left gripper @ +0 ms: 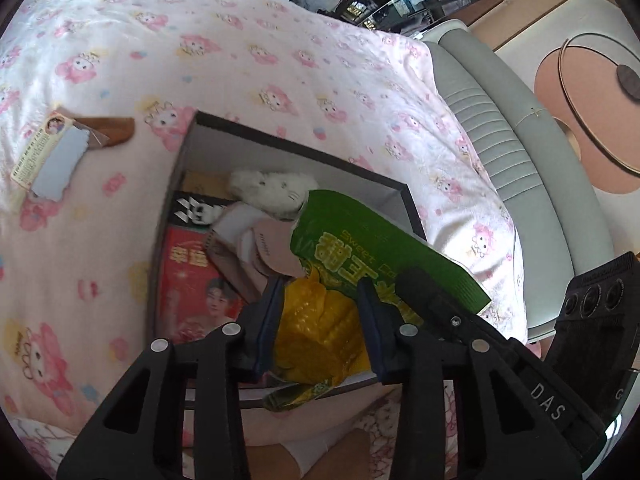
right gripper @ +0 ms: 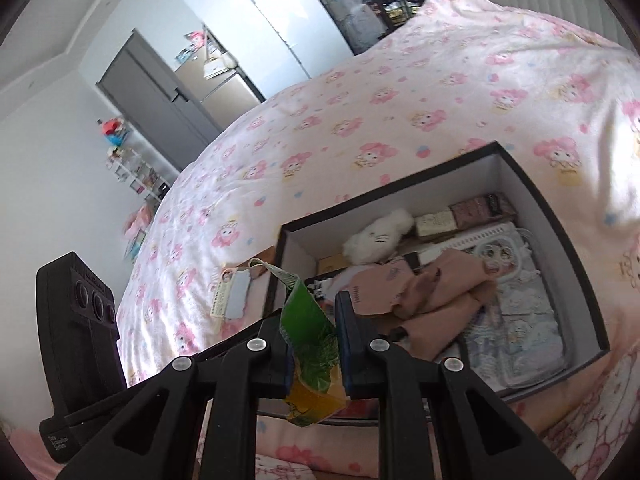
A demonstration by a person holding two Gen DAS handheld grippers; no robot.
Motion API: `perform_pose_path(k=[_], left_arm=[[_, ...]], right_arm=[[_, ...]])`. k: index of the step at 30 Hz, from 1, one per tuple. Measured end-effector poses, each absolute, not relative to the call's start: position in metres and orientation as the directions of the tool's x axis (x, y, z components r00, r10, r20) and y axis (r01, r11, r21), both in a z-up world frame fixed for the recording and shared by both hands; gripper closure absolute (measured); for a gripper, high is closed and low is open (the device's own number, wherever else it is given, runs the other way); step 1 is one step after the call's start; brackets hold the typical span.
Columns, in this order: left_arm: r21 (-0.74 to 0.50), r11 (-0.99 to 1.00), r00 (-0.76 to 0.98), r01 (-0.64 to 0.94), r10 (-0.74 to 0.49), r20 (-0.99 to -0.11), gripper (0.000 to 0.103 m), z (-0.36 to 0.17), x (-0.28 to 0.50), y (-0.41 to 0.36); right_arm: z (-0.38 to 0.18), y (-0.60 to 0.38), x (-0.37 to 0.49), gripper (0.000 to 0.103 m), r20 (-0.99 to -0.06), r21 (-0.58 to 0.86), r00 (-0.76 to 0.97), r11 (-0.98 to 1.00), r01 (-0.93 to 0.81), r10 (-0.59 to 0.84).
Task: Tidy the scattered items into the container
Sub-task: 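Carry the corn snack with both tools over the black box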
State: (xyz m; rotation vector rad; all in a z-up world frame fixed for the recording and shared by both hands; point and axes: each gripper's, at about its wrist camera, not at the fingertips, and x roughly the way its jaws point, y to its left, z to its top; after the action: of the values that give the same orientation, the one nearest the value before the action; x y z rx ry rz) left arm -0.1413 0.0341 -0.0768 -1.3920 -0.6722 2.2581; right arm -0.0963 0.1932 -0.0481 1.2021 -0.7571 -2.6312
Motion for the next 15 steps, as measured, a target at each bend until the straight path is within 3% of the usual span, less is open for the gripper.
perform_pose_path(k=[4,11,15], left_arm=[[-0.610,-0.788,-0.374,-0.085,0.592,-0.713,0.067,-0.088,-0.144,0.073],[-0.513,-0.857,-0.326,-0.053,0.500,-0.802,0.065,-0.108,-0.140,0.109],[-0.508,-0.861,-0.334,-0.019,0.484,-0.809,0.060,-0.112,-0.132,0.105]], right_arm=[[-0.056,0.233,-0.092,0.088,-0.674,0.516,-0.675,-0.845,-0.142,-0.299],[-0.093,0.275,-0.091,0.085,-0.747,0.480,-0.629,-0.829,-0.287,-0.215],[-0.094,0.280,-0.091,0.085,-0.750,0.467,-0.624,-0.842,-0.269,-0.217]])
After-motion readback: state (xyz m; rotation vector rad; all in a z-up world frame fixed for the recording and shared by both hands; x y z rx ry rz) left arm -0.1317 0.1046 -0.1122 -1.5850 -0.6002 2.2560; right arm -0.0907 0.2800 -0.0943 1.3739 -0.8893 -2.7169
